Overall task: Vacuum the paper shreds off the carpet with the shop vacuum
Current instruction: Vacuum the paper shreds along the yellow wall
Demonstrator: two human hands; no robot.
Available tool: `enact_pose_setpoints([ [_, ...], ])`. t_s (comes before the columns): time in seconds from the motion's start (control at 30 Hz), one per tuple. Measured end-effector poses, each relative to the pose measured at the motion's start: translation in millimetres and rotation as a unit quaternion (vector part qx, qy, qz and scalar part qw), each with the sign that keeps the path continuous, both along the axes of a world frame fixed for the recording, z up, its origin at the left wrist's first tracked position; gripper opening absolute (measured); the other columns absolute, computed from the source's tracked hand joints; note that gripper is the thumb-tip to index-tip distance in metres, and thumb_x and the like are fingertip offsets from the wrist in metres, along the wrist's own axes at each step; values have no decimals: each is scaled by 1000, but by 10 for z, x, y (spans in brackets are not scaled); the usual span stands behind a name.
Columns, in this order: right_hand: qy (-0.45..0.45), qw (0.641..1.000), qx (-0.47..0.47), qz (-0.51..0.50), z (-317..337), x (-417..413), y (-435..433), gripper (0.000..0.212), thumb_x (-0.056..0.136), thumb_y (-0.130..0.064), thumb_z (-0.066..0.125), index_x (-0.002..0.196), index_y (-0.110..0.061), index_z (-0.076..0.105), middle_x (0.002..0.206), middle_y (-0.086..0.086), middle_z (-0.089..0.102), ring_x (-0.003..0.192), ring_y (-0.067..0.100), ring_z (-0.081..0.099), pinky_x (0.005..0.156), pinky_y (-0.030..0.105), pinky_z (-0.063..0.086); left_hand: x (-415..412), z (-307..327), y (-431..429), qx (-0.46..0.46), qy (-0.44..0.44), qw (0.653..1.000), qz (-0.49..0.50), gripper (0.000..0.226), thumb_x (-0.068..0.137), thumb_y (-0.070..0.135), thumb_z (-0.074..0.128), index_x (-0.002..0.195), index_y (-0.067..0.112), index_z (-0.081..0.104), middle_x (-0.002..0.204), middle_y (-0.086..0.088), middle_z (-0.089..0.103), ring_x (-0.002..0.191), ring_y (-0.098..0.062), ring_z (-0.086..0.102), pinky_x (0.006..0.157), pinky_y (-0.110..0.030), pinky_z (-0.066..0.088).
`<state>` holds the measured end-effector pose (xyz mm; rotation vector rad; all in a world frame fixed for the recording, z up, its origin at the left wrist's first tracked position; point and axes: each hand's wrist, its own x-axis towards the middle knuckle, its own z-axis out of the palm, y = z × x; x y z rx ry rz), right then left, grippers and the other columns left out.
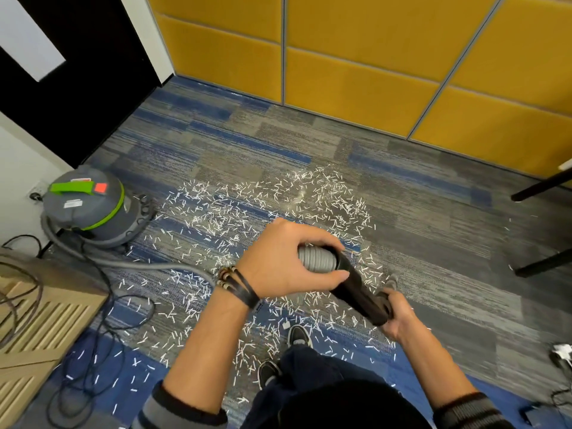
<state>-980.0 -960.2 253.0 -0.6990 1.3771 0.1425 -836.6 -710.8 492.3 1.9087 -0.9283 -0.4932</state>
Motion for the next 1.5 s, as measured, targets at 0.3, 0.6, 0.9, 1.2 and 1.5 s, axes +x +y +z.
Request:
enact_pose_setpoints([
  [0.3,12,999,-16,31,-179,371,-305,32,101,-37,42,122,-14,49,95,18,60,83,32,59,93,54,49,37,-178,-402,70,-21,996,-42,36,73,44,91,105,32,81,95,21,78,86,6,70,84,-19,59],
  [0.6,13,1000,7,-1,-242,-111,259,30,105,-36,36,119,-11,45,94,18,60,77,31,60,71,46,59,-84,-202,26,67,-16,994,-89,32,72,41,93,99,29,82,90,21,77,85,6,70,85,-14,54],
  [0.9,6,999,21,-23,-282,-722,1297,34,104,-39,37,122,-14,49,103,18,59,80,31,60,69,47,59,-661,-119,932,192,-107,970,-106,67,64,80,80,117,41,75,100,20,76,92,-3,69,94,-30,57],
  [1.2,58,997,-8,-41,-46,-1325,1706,28,103,-35,40,113,-12,53,84,16,63,70,30,62,62,39,56,-1241,-288,1391,144,-118,976,-109,49,74,76,63,90,32,80,69,14,70,65,-6,62,70,-31,59],
  [1.5,39,997,-9,-59,-51,-1209,1832,20,103,-30,42,112,-14,48,86,14,60,69,27,58,60,35,56,-1143,-339,1500,127,-70,983,-115,55,71,78,66,96,33,82,80,18,75,74,-3,67,76,-33,59],
])
